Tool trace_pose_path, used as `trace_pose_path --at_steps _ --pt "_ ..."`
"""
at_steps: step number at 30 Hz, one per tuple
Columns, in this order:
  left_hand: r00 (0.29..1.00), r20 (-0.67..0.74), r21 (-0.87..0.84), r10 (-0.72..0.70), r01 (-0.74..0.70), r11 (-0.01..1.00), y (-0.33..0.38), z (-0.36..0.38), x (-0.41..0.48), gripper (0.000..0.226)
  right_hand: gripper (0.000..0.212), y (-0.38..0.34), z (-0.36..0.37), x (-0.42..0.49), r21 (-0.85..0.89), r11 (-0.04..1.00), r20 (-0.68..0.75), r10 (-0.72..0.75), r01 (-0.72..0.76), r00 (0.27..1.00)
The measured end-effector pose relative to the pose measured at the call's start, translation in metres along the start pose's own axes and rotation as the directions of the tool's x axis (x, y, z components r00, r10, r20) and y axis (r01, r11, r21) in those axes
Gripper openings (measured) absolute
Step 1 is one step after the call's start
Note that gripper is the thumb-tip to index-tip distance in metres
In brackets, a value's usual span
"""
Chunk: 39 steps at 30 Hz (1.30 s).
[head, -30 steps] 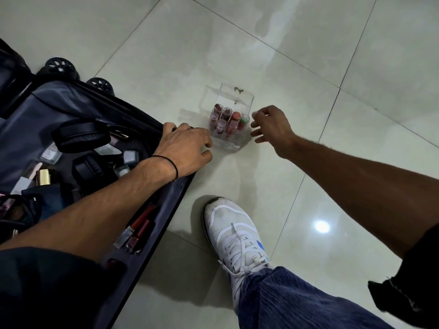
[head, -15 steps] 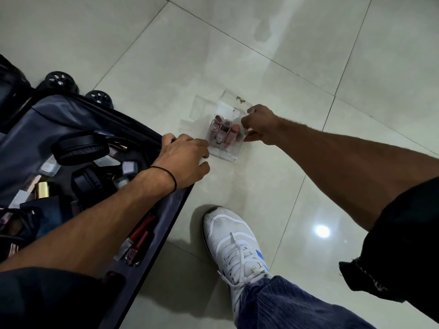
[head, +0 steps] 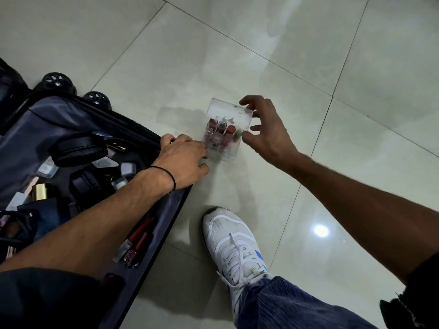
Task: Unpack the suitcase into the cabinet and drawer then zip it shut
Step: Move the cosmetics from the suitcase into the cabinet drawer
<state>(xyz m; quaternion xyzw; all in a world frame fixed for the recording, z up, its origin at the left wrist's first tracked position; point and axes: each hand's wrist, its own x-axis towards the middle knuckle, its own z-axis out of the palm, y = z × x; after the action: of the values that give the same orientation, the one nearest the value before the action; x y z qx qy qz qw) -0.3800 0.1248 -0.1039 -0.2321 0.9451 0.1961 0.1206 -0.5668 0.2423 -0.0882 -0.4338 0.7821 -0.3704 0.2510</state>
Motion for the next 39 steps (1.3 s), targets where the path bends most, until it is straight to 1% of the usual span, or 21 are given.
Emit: trace_pose_path --at_steps 3,5,7,9,10,12,13,15,17,19,23,25,27,30,32,36,39 --pt "0.997 -0.073 -0.096 -0.003 -0.004 0.995 -0.002 -0.001 -0.002 0.021 0.050 0.008 0.010 -0.016 -0.214 0.964 0.015 -0.159 0.158 0.987" --pt "0.990 -0.138 -0.146 -0.015 -0.006 0.989 -0.003 -0.001 -0.003 0.014 0.053 0.014 0.015 -0.023 -0.302 0.933 0.041 -0.193 0.196 0.980" --pt "0.980 -0.190 -0.191 -0.059 0.022 0.981 -0.003 0.000 -0.004 0.010 0.057 0.019 0.018 -0.028 -0.340 0.917 0.076 -0.193 0.208 0.978" --pt "0.953 -0.273 -0.228 -0.129 0.066 0.971 -0.001 0.002 -0.005 0.006 0.057 0.021 0.017 -0.028 -0.329 0.920 0.098 -0.192 0.214 0.976" --pt "0.934 -0.315 -0.240 -0.166 0.091 0.966 0.001 0.002 -0.006 0.006 0.057 0.021 0.016 -0.028 -0.306 0.926 0.108 -0.196 0.220 0.975" --pt "0.913 -0.343 -0.274 -0.222 0.128 0.953 0.003 -0.002 -0.005 0.017 0.059 0.019 0.014 -0.028 -0.219 0.952 0.124 -0.188 0.211 0.974" --pt "0.920 -0.313 -0.301 -0.235 0.138 0.944 0.004 -0.006 -0.004 0.026 0.060 0.019 0.015 -0.027 -0.152 0.973 0.127 -0.156 0.175 0.979" --pt "0.954 -0.191 -0.357 -0.231 0.152 0.922 0.004 -0.013 0.000 0.043 0.063 0.016 0.017 -0.025 0.022 0.999 0.126 -0.033 0.030 0.991" --pt "0.976 -0.065 -0.377 -0.208 0.169 0.911 0.001 -0.016 0.003 0.055 0.063 0.014 0.018 -0.020 0.189 0.974 0.145 0.099 -0.126 0.984" --pt "0.982 -0.009 -0.344 -0.188 0.173 0.923 -0.001 -0.016 0.005 0.058 0.063 0.012 0.016 -0.014 0.238 0.952 0.136 0.165 -0.194 0.977" --pt "0.986 0.031 -0.260 -0.165 0.167 0.951 0.000 -0.016 0.005 0.062 0.069 0.014 0.013 -0.006 0.354 0.894 0.110 0.254 -0.276 0.961" --pt "0.985 0.049 -0.229 -0.163 0.170 0.958 0.001 -0.017 0.006 0.063 0.073 0.015 0.014 -0.005 0.325 0.908 0.124 0.236 -0.264 0.964" --pt "0.985 0.058 -0.201 -0.165 0.173 0.964 0.002 -0.017 0.006 0.064 0.077 0.018 0.015 -0.005 0.267 0.938 0.135 0.189 -0.219 0.973" --pt "0.983 0.063 -0.191 -0.171 0.180 0.965 0.002 -0.017 0.006 0.066 0.081 0.020 0.017 -0.008 0.125 0.984 0.130 0.108 -0.124 0.986" --pt "0.983 0.056 -0.198 -0.172 0.180 0.963 0.003 -0.018 0.005 0.067 0.083 0.021 0.019 -0.011 0.046 0.997 0.127 0.052 -0.058 0.991" --pt "0.984 0.031 -0.169 -0.178 0.180 0.969 0.006 -0.021 0.005 0.062 0.079 0.021 0.028 -0.014 -0.108 0.991 0.131 -0.068 0.083 0.989" --pt "0.984 0.067 -0.111 -0.166 0.173 0.979 0.006 -0.021 0.006 0.051 0.072 0.025 0.038 -0.014 -0.217 0.959 0.134 -0.155 0.182 0.979"
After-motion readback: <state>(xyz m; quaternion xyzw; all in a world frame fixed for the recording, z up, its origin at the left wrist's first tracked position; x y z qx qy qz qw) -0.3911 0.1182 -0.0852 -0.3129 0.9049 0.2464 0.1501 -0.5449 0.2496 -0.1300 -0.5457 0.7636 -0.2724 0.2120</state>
